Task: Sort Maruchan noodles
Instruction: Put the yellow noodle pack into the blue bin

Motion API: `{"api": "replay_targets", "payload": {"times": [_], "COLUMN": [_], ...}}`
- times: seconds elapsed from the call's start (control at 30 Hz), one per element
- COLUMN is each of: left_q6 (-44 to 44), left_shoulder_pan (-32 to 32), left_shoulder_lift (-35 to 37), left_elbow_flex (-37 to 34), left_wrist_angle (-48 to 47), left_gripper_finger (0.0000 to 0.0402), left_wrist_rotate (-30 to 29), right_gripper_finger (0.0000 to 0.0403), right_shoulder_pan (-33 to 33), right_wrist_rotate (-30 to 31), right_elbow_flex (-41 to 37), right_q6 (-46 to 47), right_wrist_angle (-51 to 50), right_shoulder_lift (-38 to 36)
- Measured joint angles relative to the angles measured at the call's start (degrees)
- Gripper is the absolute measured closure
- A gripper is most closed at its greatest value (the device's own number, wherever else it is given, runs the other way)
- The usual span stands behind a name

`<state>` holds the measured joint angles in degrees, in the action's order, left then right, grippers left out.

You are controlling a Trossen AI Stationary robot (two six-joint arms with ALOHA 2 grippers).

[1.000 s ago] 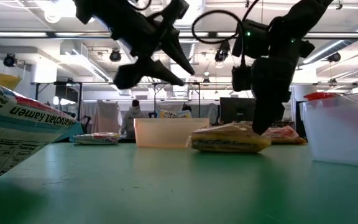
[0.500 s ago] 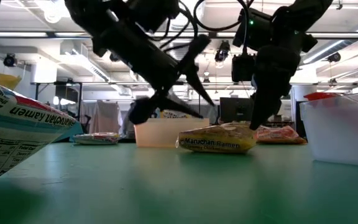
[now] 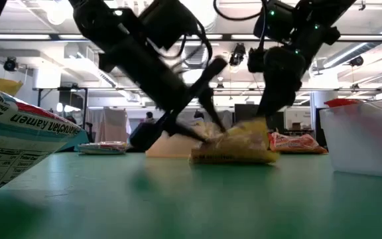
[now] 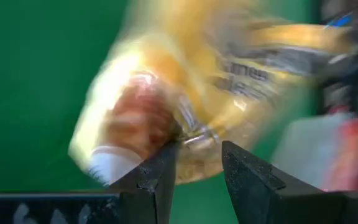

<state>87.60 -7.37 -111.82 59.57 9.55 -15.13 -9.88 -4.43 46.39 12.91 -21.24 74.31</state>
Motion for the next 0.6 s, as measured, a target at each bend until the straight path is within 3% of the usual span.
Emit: {"api": "replay_targets", "payload": {"times": [0.23, 0.4, 0.6], "left_q6": [2.4, 2.8, 2.8], "left_shoulder_pan": [-0.5, -0.5, -0.4], "left_shoulder_lift": [-0.1, -0.2, -0.3], "left_elbow_flex": [-0.1, -0.1, -0.2], "left_wrist_angle": [-6.7, -6.6, -7.0], "left_gripper_finger": [0.0288, 0.0298, 0.0316], "left_wrist_rotate": [1.8, 0.4, -0.4], "right_gripper_finger": [0.0227, 0.0227, 0.0227], "right_shoulder_pan": [-2.3, -2.7, -2.5], "right_wrist_rotate": [-1.0, -10.1, -13.9], "right_elbow_flex": [3.1, 4.4, 7.5], "right_q6": [0.9, 3.6, 4.1], "right_wrist_angle": [0.6, 0.7, 0.6], "right_shoulder_lift": [0.6, 3.3, 5.4]}}
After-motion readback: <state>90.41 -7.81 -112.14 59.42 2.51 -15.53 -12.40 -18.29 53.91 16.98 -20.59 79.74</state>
